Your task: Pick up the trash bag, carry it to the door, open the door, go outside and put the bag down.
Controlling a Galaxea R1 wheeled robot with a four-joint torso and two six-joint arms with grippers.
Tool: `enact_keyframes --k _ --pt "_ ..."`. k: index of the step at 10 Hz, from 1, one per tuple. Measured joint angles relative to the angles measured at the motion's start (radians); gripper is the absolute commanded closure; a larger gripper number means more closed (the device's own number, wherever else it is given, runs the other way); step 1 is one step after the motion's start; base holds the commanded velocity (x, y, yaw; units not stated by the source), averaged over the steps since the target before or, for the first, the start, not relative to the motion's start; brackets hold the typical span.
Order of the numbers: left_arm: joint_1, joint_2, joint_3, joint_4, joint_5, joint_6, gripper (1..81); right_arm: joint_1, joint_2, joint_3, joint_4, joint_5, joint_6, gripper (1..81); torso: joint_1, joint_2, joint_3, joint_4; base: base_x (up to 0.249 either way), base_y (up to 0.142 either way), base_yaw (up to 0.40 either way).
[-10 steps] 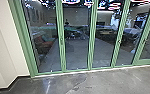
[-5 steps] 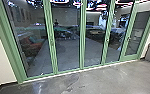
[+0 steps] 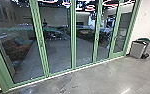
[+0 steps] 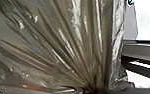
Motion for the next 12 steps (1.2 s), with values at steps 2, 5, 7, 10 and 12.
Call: enact_keyframes --k 2,5,7,10,12 --pt "0.000 0.001 0.000 0.003 -0.001 0.000 81.1 0.000 0.000 0.000 0.000 0.000 0.000 1.0 0.000 0.000 0.000 0.000 0.000 0.000 -0.292" --pt "-0.001 0.005 0.000 0.004 -0.002 0.000 81.1 0.000 0.002 0.000 0.000 0.000 0.000 1.0 0.000 0.000 0.000 0.000 0.000 0.000 -0.296" --pt "-0.001 0.005 -0.001 0.004 -0.003 0.000 81.1 0.000 0.003 0.000 0.000 0.000 0.000 1.0 0.000 0.000 0.000 0.000 0.000 0.000 -0.260" --pt "-0.001 0.005 -0.001 0.004 -0.002 0.000 81.1 -0.002 0.003 0.000 0.000 0.000 0.000 1.0 0.000 0.000 0.000 0.000 0.000 0.000 -0.205" --pt "0.003 0.005 -0.001 0.005 0.001 0.000 81.1 -0.005 0.002 0.000 -0.001 0.001 0.000 1.0 0.000 0.000 0.000 0.000 0.000 0.000 -0.056"
